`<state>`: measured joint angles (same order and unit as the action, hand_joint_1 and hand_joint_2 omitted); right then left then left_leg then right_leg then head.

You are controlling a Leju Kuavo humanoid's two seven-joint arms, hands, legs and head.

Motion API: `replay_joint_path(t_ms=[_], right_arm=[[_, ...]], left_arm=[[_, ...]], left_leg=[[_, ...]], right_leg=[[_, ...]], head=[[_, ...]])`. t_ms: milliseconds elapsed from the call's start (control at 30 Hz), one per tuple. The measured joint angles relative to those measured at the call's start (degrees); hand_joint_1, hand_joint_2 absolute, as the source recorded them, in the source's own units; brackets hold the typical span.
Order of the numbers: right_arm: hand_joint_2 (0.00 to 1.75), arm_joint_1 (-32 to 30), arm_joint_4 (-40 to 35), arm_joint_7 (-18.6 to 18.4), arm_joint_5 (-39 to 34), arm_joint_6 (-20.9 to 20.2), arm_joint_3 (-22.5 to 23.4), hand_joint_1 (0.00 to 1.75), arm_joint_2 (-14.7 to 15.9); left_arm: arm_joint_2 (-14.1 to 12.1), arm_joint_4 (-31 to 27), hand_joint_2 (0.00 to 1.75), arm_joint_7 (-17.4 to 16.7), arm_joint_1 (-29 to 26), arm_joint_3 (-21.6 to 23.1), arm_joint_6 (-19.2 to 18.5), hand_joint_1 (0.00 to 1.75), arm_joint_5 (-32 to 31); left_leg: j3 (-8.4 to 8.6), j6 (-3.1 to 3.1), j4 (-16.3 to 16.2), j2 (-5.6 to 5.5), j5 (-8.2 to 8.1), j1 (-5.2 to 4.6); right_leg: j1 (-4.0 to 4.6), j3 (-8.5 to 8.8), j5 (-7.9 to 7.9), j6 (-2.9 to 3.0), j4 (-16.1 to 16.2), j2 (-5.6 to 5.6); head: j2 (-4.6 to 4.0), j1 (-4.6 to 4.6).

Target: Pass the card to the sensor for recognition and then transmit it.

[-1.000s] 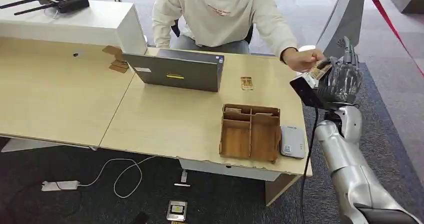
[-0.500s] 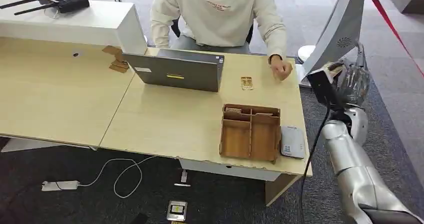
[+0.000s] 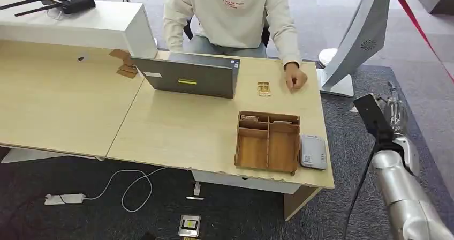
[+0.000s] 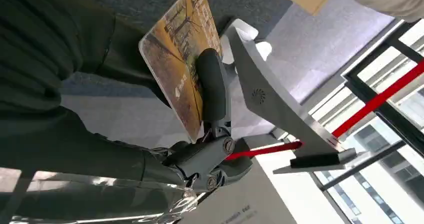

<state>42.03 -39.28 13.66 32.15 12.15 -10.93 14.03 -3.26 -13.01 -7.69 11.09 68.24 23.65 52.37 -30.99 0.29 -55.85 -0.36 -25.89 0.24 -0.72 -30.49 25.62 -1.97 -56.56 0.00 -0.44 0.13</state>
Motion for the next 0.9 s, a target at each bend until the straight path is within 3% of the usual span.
replay_joint_path(t_ms=[467, 900], right_arm=[[1.75, -4.2, 0.2, -3.8, 1.6, -7.9, -1.4, 1.75, 1.5], [1.75, -5.8, 0.8, -4.3, 2.0, -9.9, -2.2, 1.75, 1.7]], left_arm=[[0.0, 0.0, 0.0, -0.9, 0.0, -0.3, -0.2, 0.0, 0.3], [0.0, 0.0, 0.0, -1.5, 0.0, -0.7, -0.4, 0.0, 1.0]], left_leg=[[0.0, 0.0, 0.0, 0.02, 0.0, 0.0], [0.0, 0.0, 0.0, 0.02, 0.0, 0.0]], right_leg=[[0.0, 0.0, 0.0, 0.0, 0.0, 0.0], [0.0, 0.01, 0.0, 0.0, 0.0, 0.0]], head=[[0.0, 0.0], [0.0, 0.0]])
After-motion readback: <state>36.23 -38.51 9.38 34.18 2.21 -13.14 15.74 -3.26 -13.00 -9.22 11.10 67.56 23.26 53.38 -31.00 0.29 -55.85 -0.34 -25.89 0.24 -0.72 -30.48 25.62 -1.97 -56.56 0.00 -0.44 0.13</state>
